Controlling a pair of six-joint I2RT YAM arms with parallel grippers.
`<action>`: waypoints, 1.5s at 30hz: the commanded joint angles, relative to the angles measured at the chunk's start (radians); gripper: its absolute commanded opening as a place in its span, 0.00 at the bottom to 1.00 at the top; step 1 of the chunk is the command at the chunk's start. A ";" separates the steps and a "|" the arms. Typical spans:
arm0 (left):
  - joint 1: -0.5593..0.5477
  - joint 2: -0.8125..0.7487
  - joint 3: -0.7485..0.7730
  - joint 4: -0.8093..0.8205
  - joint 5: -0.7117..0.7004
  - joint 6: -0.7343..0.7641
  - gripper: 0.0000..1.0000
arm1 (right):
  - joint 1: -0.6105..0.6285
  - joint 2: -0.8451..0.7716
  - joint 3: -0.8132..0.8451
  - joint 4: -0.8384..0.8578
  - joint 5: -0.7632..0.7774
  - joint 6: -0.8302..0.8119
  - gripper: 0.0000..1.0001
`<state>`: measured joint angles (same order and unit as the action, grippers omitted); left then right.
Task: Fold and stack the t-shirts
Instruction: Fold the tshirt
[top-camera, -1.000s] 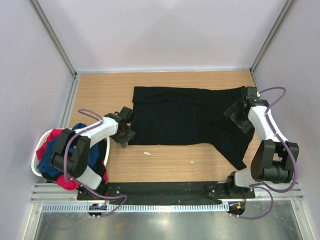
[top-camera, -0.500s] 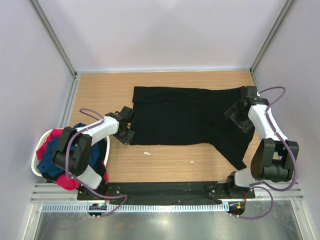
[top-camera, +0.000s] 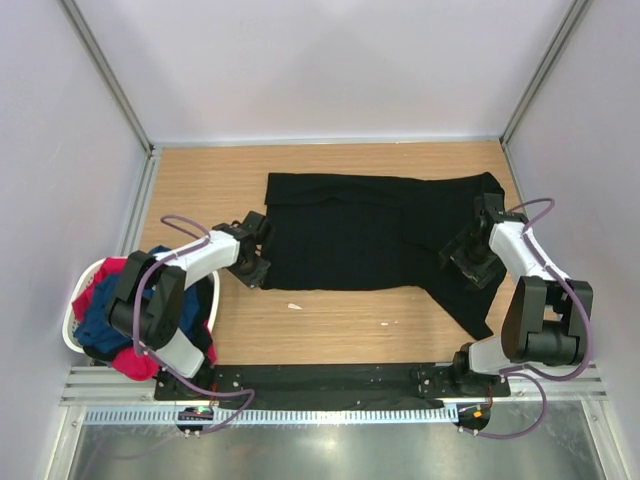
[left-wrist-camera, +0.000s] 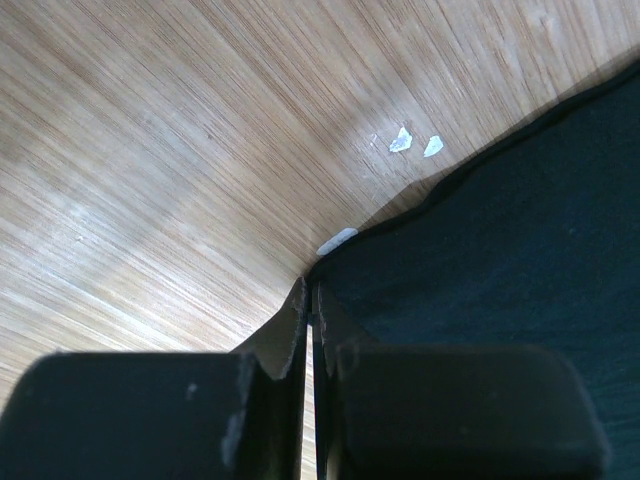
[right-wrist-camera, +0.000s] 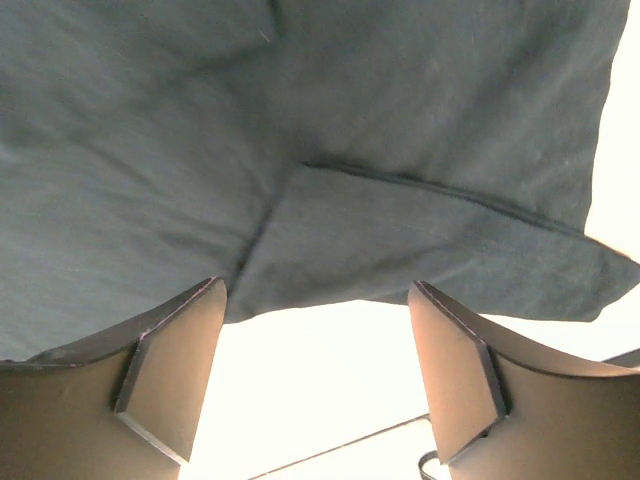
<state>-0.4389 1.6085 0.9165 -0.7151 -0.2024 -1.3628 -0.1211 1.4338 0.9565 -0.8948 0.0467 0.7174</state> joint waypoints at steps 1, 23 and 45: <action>-0.006 0.016 0.021 -0.012 -0.029 -0.022 0.00 | 0.008 0.016 -0.022 0.003 -0.016 0.019 0.79; -0.004 0.014 0.051 -0.060 -0.069 -0.021 0.00 | 0.008 0.192 0.077 0.088 0.097 0.025 0.47; -0.004 -0.021 0.110 -0.119 -0.115 -0.004 0.00 | 0.009 0.186 0.157 0.019 0.159 0.013 0.01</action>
<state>-0.4431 1.6218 0.9688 -0.7898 -0.2527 -1.3769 -0.1173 1.6630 1.0431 -0.8368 0.1566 0.7284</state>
